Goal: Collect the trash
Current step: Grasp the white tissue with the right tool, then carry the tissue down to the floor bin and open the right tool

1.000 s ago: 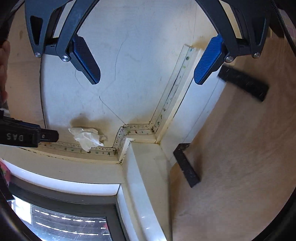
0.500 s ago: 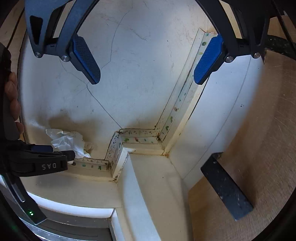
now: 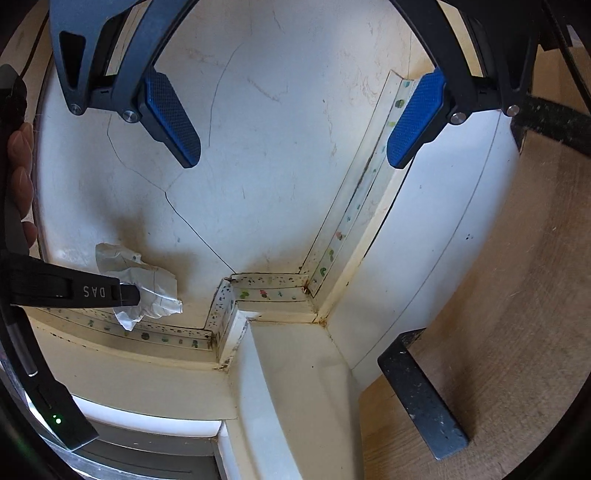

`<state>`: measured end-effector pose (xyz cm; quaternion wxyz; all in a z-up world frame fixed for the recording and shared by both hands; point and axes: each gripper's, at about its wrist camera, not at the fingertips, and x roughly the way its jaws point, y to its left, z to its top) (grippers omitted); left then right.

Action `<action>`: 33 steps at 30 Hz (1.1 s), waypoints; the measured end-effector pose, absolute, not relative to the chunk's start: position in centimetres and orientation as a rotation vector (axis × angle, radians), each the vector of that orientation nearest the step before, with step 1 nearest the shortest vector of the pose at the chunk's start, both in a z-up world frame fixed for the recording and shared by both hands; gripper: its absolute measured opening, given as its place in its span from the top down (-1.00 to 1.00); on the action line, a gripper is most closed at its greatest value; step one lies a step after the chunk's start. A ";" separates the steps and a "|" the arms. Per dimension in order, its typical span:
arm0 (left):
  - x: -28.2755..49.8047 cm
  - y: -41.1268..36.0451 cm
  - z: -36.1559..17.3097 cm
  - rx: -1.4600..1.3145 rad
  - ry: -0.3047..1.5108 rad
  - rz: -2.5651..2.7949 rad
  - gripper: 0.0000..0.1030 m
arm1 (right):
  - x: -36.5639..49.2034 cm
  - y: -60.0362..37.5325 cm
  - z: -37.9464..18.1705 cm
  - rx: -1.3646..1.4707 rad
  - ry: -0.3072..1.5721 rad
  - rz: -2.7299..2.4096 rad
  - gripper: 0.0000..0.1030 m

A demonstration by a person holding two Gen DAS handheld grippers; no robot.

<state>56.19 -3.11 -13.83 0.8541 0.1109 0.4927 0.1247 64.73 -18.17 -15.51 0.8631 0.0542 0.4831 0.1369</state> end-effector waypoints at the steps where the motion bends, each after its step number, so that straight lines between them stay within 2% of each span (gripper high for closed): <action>1: 55.7 -3.2 -13.6 0.235 1.033 0.260 -0.94 | 64.0 -18.3 -15.2 0.116 1.008 0.289 0.63; 11: 48.7 -2.9 -9.9 0.239 0.994 0.234 -0.94 | 55.7 -20.5 -10.3 0.165 0.962 0.300 0.63; 25: 32.2 -0.7 -2.6 0.204 0.863 0.125 -0.94 | 34.1 -18.8 -2.4 0.268 0.838 0.301 0.63; 33: 20.4 1.1 -0.5 0.212 0.783 0.062 -0.97 | 21.6 -14.4 -1.9 0.265 0.817 0.269 0.63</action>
